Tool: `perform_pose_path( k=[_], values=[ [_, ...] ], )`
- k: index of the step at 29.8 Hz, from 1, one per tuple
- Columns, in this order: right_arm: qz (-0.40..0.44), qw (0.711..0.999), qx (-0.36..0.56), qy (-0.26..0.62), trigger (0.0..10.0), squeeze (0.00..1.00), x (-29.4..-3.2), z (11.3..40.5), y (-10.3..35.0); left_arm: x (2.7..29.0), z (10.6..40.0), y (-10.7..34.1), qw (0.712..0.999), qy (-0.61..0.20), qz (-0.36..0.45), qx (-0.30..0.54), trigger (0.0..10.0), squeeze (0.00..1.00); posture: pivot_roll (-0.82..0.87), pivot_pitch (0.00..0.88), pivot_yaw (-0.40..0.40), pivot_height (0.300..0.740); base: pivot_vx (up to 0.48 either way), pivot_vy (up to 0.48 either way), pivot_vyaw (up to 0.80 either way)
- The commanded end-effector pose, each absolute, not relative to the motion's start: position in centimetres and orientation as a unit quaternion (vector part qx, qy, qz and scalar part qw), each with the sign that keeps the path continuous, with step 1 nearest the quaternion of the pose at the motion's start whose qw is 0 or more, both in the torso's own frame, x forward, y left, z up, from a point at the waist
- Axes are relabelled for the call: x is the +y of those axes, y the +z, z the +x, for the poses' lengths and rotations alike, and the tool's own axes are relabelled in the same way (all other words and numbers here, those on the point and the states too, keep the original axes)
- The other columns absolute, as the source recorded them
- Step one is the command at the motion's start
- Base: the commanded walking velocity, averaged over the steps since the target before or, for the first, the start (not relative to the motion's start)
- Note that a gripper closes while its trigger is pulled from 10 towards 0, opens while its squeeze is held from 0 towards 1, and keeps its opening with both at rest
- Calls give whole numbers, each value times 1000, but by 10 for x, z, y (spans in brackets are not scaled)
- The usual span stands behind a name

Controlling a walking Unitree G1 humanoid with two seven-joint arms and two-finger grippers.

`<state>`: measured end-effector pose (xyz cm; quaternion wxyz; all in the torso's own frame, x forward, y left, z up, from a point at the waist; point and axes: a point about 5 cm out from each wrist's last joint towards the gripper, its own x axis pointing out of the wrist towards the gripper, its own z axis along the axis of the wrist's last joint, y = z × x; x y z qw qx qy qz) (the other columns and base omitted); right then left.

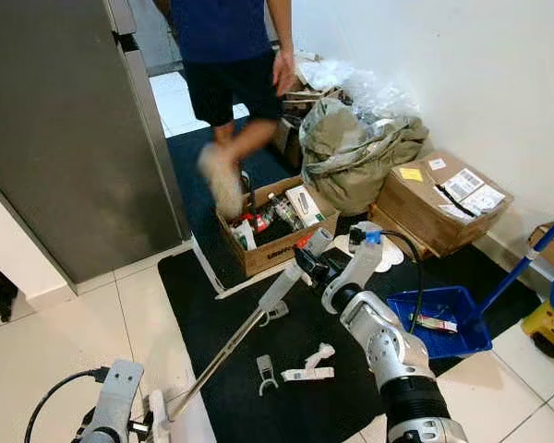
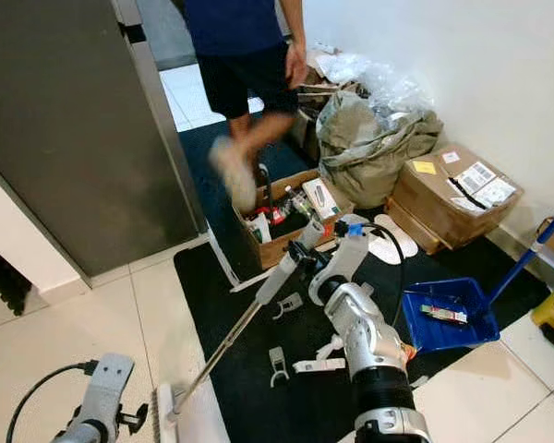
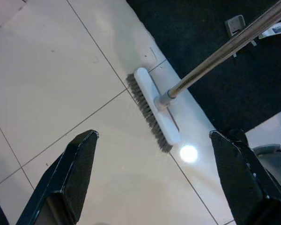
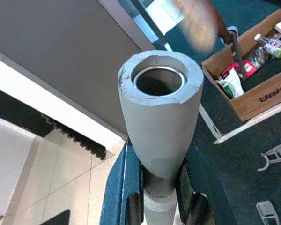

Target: Sweep floor

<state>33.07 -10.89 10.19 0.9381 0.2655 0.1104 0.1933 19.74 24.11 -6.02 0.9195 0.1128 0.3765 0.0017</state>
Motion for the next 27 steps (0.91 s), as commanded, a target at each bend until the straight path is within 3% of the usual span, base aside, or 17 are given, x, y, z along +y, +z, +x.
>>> perform_pose_path(
  k=[1,14,27],
  values=[
    [274,936,101,198,10000,0,-106,332,104,240,191,-64,914,4,113,389,10000,0,1,70,48,740,0,-480,0],
    [261,940,103,194,10000,0,-107,331,102,241,193,-62,920,11,108,377,10000,0,1,76,52,740,0,-47,0],
    [261,940,97,197,10000,0,-106,332,103,239,193,-63,920,5,110,376,10000,0,2,78,52,740,278,0,0]
  ],
)
